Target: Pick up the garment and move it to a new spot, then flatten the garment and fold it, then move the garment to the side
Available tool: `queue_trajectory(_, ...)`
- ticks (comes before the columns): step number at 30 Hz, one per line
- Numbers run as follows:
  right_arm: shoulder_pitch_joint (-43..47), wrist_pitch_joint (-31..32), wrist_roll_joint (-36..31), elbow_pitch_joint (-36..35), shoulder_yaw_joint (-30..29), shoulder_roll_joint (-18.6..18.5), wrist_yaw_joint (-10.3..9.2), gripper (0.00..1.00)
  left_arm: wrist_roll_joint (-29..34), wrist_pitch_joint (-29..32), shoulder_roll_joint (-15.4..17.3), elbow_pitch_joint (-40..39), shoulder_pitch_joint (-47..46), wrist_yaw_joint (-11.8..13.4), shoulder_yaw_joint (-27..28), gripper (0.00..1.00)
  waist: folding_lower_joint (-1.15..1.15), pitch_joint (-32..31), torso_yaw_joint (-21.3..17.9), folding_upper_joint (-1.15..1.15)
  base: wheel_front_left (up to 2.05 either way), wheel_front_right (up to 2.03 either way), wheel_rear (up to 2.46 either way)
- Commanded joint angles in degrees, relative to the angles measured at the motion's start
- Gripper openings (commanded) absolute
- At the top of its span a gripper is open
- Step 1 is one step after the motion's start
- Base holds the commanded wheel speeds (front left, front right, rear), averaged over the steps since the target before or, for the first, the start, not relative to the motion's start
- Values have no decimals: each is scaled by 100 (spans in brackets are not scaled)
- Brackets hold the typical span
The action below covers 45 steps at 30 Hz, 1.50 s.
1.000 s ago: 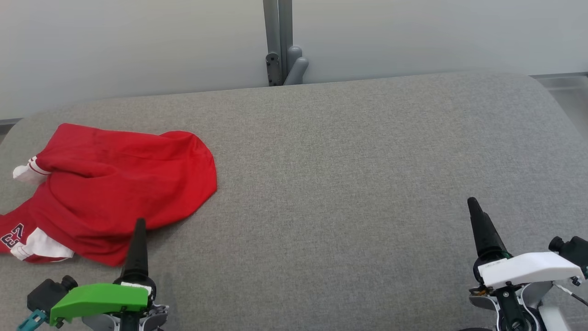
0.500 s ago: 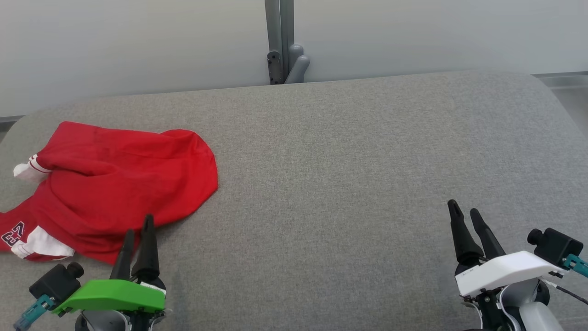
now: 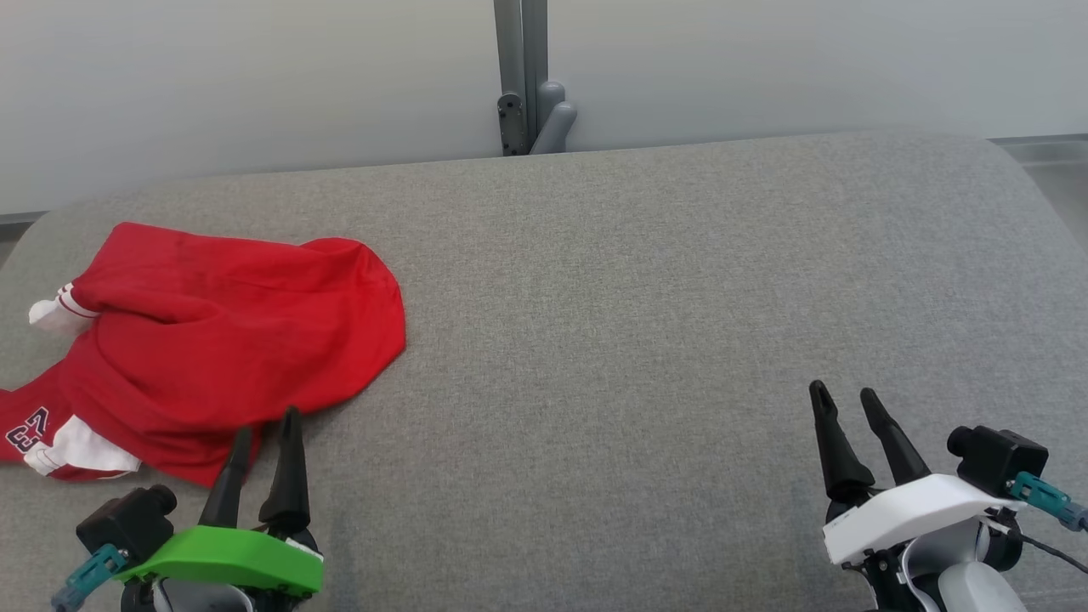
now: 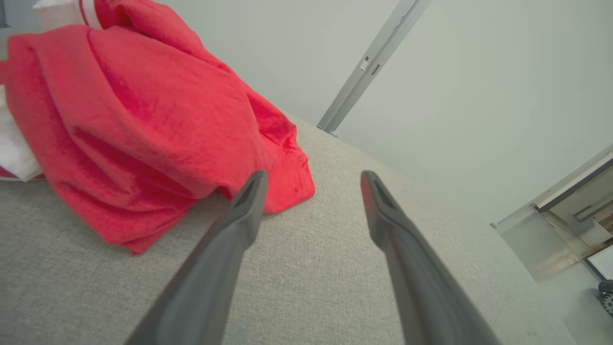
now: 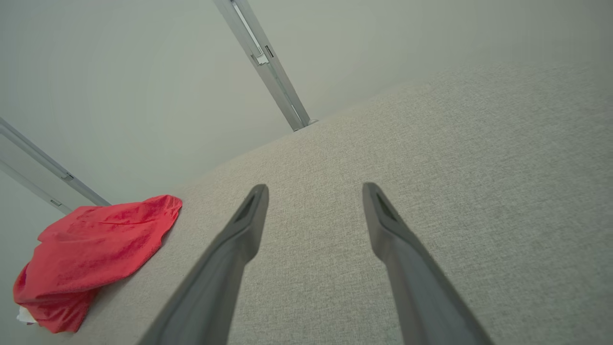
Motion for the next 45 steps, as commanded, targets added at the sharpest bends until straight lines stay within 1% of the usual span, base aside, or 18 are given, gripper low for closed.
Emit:
queue_trajectory(1, -38, -59, -158, -48, 5, -54, 2, 100, 158, -44, 55, -29, 10, -20, 7, 100, 0, 0, -1, 0, 0, 0, 0)
queue_trajectory(7, 22, -180, -637, -62, -18, -81, 2, 100, 613, -151, 130, -18, 86, -21, 84, 100, 0, -9, 2, 0, 0, 0, 0)
queue_trajectory(14, 71, -293, -1039, -63, -30, -92, 2, 100, 1068, -255, 104, -93, 115, -23, 210, 100, 0, -28, 23, 0, 0, 0, 0)
queue_trajectory(21, 135, -406, -1457, -51, -129, -25, 2, 100, 1489, -358, 160, -45, 151, -25, 158, 100, 0, -30, 41, 0, 0, 0, 0)
queue_trajectory(34, 190, -573, -2003, -43, -417, 86, 3, 100, 1965, -503, 223, 198, 206, -27, 140, 100, 0, -19, 50, 0, 0, 0, 0)
queue_trajectory(45, 210, -703, -2468, 43, -495, 123, 3, 100, 2366, -634, 250, 330, 238, -27, 138, 100, 0, -29, 63, 0, 0, 0, 0)
